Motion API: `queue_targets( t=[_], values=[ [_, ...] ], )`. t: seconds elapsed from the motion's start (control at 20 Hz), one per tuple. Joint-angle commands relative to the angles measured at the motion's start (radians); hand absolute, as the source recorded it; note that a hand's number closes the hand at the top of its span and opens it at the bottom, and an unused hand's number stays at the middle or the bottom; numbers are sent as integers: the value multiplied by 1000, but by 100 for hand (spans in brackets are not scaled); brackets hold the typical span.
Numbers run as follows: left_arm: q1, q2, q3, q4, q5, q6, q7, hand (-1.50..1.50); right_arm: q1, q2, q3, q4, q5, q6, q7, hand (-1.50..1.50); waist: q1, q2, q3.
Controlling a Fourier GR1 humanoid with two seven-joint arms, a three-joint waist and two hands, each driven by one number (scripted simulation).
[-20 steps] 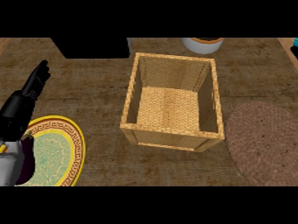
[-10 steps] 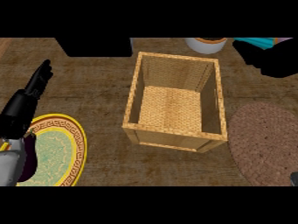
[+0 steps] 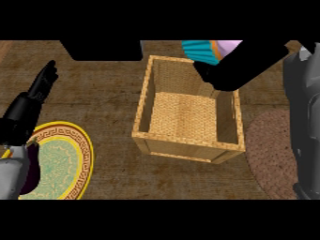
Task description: Pick the cupcake from the placemat and place it in the basket
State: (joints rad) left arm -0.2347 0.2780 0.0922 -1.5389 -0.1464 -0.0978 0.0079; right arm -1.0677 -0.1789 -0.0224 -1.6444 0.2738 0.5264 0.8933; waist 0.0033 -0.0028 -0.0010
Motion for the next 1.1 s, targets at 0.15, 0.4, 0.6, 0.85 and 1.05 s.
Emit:
queue_targets(
  t=[0.15, 0.4, 0.6, 0.85, 1.05],
  values=[
    [-11, -21, -11, -33, -1, 7, 37, 0, 2, -73, 141, 64, 99, 100, 48, 150, 1, 2, 0],
    [40, 22, 16, -32, 4, -26, -4, 0, -27, -135, 170, 84, 117, 180, 25, 150, 6, 1, 0],
    [52, -4, 14, 2, -13, -4, -62, 0, -3, -94, 159, 146, 69, 205, -8, -150, 3, 2, 0],
    [-13, -1, 22, 15, -9, -14, 0, 0, 13, -25, 127, 130, 15, 177, 23, -150, -1, 2, 1],
    [-28, -4, 23, 36, -13, -16, -14, 0, 25, 9, 65, 4, -6, 93, 75, -150, -11, 0, 1]
  ],
)
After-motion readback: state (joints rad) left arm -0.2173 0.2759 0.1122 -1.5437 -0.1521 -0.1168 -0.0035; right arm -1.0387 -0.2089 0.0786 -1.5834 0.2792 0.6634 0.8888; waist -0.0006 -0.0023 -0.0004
